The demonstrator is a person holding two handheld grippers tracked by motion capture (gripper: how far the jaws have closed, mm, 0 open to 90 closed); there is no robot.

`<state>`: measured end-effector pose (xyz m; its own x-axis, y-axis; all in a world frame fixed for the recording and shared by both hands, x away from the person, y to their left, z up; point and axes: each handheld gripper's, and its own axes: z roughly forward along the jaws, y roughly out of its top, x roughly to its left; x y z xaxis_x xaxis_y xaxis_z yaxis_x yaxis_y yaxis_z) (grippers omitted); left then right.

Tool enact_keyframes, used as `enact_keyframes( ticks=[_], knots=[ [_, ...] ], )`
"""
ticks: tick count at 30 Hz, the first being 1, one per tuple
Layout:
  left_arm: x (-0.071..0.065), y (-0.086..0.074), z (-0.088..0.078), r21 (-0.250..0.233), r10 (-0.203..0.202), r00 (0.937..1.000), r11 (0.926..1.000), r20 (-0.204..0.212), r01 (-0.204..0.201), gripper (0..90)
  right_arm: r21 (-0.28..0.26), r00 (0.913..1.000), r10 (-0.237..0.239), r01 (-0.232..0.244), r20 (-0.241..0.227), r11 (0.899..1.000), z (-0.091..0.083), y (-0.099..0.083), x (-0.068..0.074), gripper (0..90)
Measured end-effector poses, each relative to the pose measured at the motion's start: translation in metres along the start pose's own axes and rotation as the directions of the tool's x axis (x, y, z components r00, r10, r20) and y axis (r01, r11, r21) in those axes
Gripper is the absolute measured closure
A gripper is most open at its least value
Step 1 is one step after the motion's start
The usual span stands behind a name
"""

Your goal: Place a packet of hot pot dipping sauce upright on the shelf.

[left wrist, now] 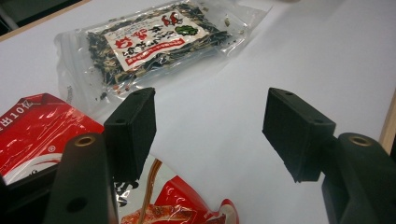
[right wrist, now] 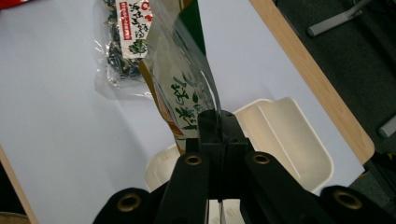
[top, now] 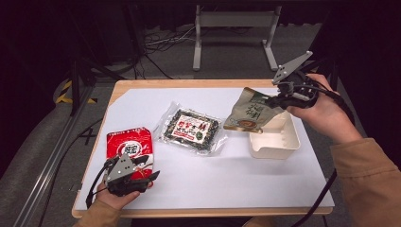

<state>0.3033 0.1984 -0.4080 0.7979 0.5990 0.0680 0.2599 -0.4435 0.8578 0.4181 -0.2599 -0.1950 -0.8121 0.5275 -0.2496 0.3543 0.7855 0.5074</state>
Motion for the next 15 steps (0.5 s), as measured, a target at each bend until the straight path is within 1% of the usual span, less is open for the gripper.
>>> enact_keyframes(
  ticks=[3, 4, 5, 9, 11, 15],
  knots=[
    [0.000, 0.000, 0.000, 0.002, 0.000, 1.0000, 1.0000, -0.001, 0.000, 35.0, -0.004, 0.9999, 0.007, -0.007, 0.015, 1.000, -0.002, -0.001, -0.006, 89.5],
    [0.000, 0.000, 0.000, 0.003, 0.003, 1.0000, 1.0000, 0.000, -0.003, 35.0, -0.005, 0.9997, 0.009, -0.009, 0.022, 1.000, -0.003, -0.002, -0.010, 89.4],
    [0.000, 0.000, 0.000, 0.004, 0.003, 1.0000, 1.0000, 0.000, -0.003, 35.0, -0.005, 0.9997, 0.009, -0.009, 0.022, 1.000, -0.003, -0.002, -0.010, 89.4],
    [0.001, 0.000, 0.001, 0.006, -0.002, 1.0000, 1.0000, -0.001, 0.002, 35.0, -0.010, 0.9989, 0.021, -0.020, 0.041, 1.000, -0.005, -0.001, -0.019, 89.5],
    [0.001, -0.001, 0.001, 0.010, -0.001, 1.0000, 0.9999, 0.002, 0.001, 34.9, -0.011, 0.9987, 0.017, -0.016, 0.048, 1.000, -0.006, -0.001, -0.025, 89.4],
    [0.001, -0.001, 0.001, 0.011, -0.005, 1.0000, 0.9999, 0.001, 0.005, 34.9, -0.010, 0.9982, 0.024, -0.023, 0.055, 1.000, -0.006, 0.001, -0.033, 89.4]
  ],
)
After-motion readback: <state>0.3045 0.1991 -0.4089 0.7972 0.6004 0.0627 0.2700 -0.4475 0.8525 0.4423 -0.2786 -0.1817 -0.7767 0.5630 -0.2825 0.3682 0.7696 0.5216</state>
